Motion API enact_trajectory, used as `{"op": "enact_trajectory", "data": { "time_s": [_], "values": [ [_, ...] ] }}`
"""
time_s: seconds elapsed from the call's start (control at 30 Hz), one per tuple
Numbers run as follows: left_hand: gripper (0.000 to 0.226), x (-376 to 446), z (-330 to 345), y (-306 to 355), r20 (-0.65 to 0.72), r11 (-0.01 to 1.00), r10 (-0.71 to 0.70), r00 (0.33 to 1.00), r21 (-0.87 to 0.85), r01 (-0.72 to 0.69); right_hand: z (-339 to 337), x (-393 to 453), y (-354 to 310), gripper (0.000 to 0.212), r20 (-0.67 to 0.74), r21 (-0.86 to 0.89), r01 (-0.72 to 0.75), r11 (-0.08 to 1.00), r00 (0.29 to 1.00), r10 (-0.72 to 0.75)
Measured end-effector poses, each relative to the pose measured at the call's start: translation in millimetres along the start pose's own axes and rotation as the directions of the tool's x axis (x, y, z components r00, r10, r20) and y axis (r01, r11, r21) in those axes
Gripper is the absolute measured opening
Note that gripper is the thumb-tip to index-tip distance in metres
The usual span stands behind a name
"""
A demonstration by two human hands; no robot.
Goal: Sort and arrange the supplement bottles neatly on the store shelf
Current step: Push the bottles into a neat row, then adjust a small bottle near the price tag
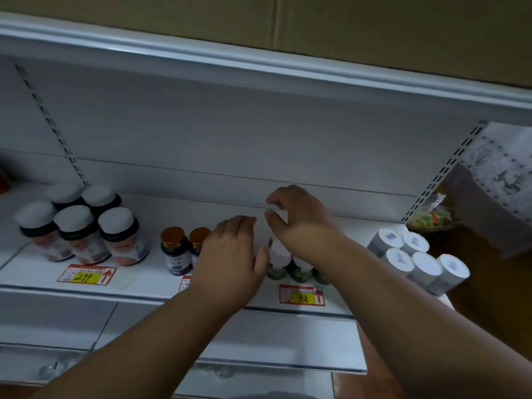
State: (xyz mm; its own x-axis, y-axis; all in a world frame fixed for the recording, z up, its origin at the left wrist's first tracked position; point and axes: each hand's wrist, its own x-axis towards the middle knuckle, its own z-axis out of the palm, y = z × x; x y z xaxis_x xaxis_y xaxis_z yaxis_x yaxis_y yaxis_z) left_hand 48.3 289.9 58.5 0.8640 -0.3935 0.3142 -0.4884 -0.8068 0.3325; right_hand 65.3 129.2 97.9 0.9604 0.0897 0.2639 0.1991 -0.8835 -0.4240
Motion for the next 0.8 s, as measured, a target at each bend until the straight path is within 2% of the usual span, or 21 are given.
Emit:
{"op": "enact_trajectory", "data": {
  "time_s": [0.07, 0.17, 0.4, 0.53, 0.63, 0.8],
  "values": [
    [0.046, -22.3, -26.2, -31.7, -0.062, 1.000, -0.019, 0.998, -0.026, 0.017, 13.6, 0.9, -45.0, 0.026, -0.088, 0.036, 0.066, 0.997, 0.994, -0.062],
    [0.039, -63.2, -65.9, -94.9, -0.150, 0.999, -0.041, 0.988, -0.021, 0.039, 38.9, 7.3, -125.9, 0.028, -0.119, 0.141, 0.143, 0.980, 0.985, -0.127],
    [0.041, -158.1, -166.6, -245.1, -0.208, 0.969, -0.214, 0.954, 0.076, 0.234, 127.4, 23.4, -315.3, 0.040, -0.048, 0.479, 0.229, 0.848, 0.971, -0.236],
    [0.036, -186.0, -205.4, -309.7, -0.222, 0.930, -0.329, 0.918, 0.092, 0.356, 168.5, 44.2, -390.0, 0.026, -0.025, 0.451, 0.315, 0.835, 0.940, -0.340],
    [0.036, -185.5, -218.3, -353.0, -0.223, 0.912, -0.375, 0.900, 0.084, 0.401, 198.1, 69.9, -421.0, 0.016, -0.021, 0.453, 0.300, 0.840, 0.945, -0.326],
    [0.032, -164.3, -225.4, -414.5, -0.277, 0.904, -0.391, 0.878, 0.062, 0.423, 243.8, 131.1, -449.0, 0.017, 0.009, 0.438, 0.253, 0.863, 0.958, -0.286]
  ]
}}
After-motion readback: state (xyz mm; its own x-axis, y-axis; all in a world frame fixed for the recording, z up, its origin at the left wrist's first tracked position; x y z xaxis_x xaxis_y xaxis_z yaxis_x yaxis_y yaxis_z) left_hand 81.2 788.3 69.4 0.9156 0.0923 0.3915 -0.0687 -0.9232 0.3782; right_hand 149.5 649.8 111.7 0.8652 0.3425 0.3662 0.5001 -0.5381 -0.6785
